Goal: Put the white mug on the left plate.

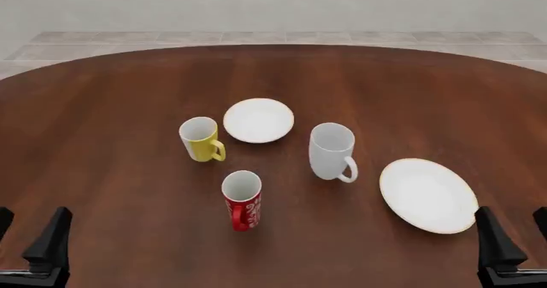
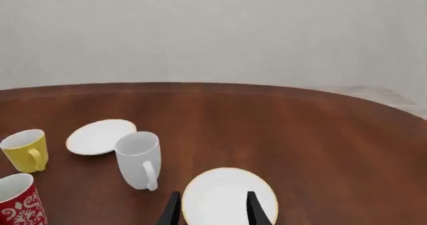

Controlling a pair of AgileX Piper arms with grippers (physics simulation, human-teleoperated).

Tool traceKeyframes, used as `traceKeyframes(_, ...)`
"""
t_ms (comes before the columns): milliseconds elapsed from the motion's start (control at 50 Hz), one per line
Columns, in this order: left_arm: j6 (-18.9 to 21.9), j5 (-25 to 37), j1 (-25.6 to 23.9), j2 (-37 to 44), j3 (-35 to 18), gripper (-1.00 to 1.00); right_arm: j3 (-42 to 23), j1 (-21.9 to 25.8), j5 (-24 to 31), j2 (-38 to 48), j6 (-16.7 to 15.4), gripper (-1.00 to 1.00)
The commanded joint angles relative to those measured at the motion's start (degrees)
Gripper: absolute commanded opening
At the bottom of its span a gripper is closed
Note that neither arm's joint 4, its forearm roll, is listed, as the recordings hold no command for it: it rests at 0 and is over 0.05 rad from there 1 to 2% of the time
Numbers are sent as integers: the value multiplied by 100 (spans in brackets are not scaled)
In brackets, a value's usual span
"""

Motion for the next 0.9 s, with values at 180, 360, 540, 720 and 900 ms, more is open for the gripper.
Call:
traceKeyframes(180,0,-6,0,27,-15,100,-105,-52,-242,529,-41,100)
traceKeyframes(360,0,-6,1,27,-15,100,-164,-7,-360,784,-22,100)
traceKeyframes(540,1,-7,0,27,-15,100,-510,30,-563,1374,-15,100)
traceKeyframes(720,0,-6,0,27,-15,100,-919,153,-1083,2489,-382,100)
traceKeyframes(900,1,-7,1,26,-15,100,-1400,359,-1389,3778,-555,100)
